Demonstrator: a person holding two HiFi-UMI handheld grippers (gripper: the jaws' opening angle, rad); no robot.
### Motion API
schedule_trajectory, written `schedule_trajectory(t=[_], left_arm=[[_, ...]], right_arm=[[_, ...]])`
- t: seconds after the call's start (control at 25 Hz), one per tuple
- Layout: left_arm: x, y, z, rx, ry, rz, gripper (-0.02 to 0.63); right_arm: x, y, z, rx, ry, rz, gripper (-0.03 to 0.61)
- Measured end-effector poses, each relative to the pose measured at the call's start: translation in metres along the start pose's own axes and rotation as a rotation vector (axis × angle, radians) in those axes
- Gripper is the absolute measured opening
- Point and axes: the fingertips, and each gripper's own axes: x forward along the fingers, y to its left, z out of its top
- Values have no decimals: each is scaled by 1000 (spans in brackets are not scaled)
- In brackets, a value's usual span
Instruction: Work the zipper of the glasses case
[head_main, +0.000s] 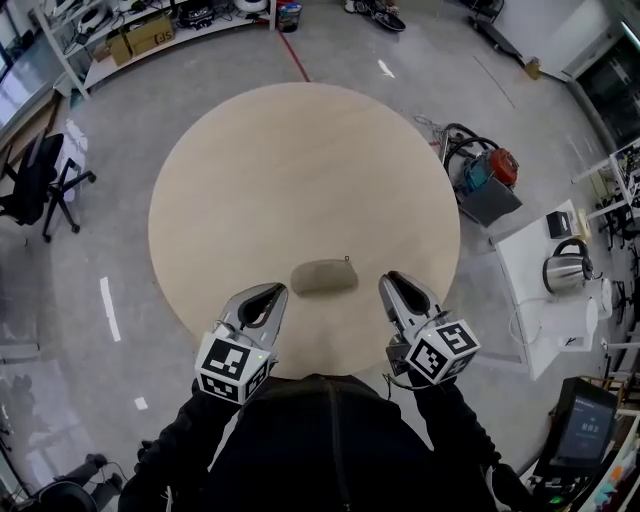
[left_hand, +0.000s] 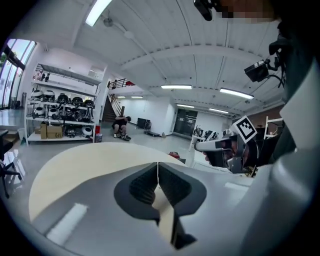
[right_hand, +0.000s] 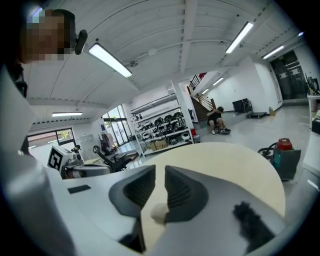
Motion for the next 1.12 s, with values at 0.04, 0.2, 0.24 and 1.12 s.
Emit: schedule_trajectory(t=[0.04,0.2,0.24,1.12], left_arm=[[-3,-4,5,1,-15,-10,6],[-9,-16,18,7,-48,-39,6],[-11,-18,20,10,-54,-42,6],[-23,-51,31,16,-59,-111,6]], right_arm=[[-3,8,2,2,-11,16,39],[-9,35,0,13,-24,71,3],[-8,41,-4,12,-15,86,5],[-13,92,17,-226,-66,132,5]])
